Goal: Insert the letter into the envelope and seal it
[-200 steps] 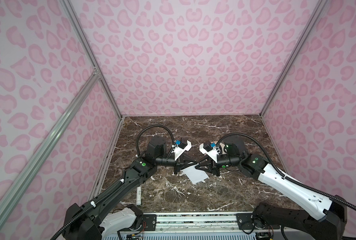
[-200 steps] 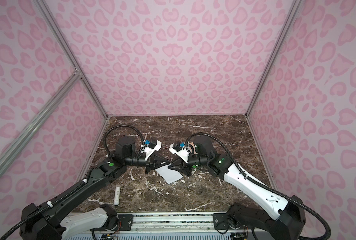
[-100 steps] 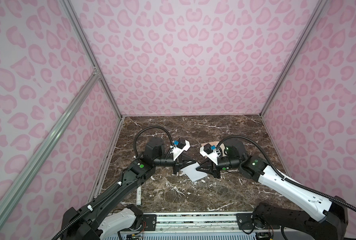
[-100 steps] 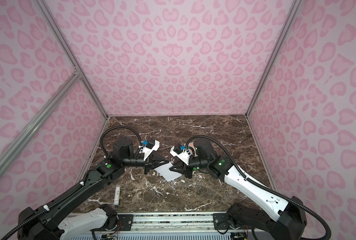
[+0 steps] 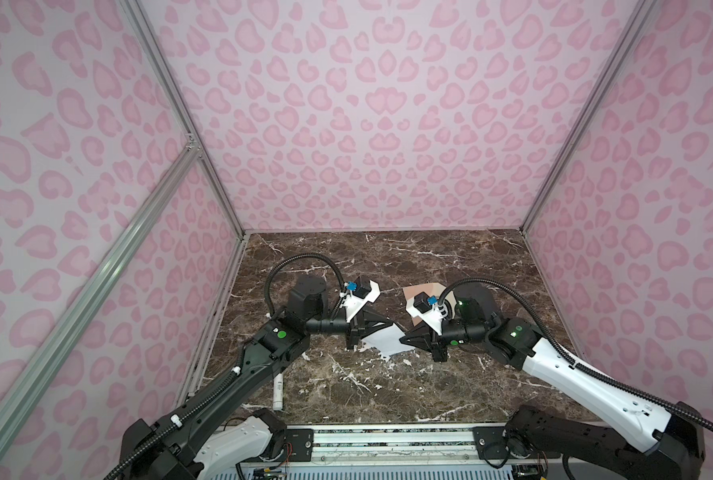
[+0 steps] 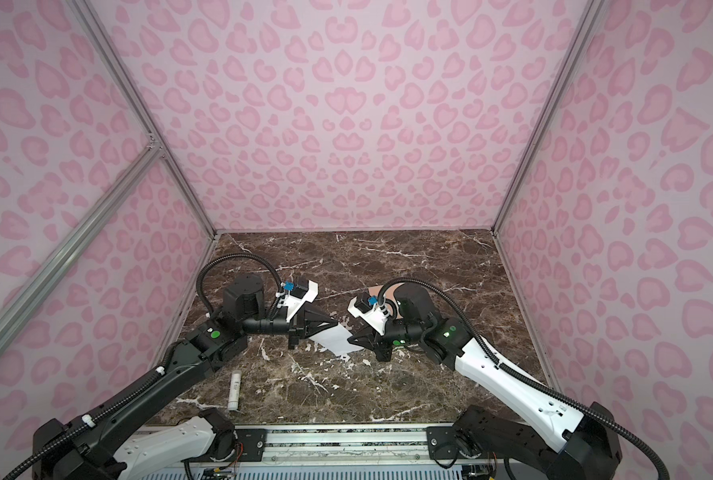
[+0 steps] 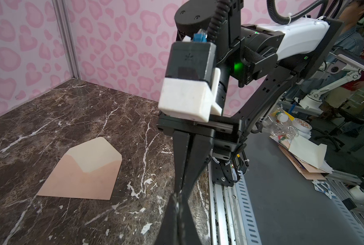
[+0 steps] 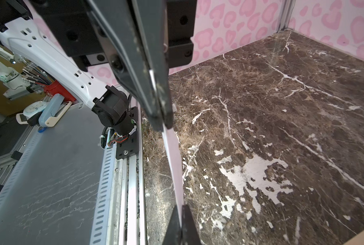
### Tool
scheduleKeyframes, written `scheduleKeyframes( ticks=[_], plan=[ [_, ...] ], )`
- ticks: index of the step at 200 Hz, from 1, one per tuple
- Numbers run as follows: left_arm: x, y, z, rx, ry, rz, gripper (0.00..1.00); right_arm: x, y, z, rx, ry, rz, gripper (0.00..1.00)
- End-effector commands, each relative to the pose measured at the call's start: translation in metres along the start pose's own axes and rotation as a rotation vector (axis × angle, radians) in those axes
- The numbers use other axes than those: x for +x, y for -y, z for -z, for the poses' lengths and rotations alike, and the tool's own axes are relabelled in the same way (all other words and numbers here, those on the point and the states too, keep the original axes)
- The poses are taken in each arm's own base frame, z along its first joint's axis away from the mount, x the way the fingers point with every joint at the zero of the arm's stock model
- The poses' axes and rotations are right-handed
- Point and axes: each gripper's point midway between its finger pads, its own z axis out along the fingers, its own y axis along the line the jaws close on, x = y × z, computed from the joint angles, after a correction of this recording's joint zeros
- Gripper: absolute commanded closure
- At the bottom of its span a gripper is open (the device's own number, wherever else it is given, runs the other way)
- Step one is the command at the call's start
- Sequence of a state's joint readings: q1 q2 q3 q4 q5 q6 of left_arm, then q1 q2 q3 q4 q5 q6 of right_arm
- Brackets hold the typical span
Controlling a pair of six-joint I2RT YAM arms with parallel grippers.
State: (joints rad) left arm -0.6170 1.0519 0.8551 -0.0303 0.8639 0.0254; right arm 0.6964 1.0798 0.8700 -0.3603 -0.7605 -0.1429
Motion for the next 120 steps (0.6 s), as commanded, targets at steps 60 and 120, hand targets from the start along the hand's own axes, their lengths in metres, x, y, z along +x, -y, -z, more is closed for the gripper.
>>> scheduleKeyframes(
  ticks=[60,120],
  plan=[
    [-0.008,-0.004,0.003,-0.039,0.025,-0.022,0.96,0.007,-0.002,0.002,0.002,-0.008,-0.016,1.0],
    [-0.016,-0.018,0.012,-0.16,0.045,-0.039,0.73,-0.004,0.005,0.005,0.002,0.046,-0.108,1.0]
  ],
)
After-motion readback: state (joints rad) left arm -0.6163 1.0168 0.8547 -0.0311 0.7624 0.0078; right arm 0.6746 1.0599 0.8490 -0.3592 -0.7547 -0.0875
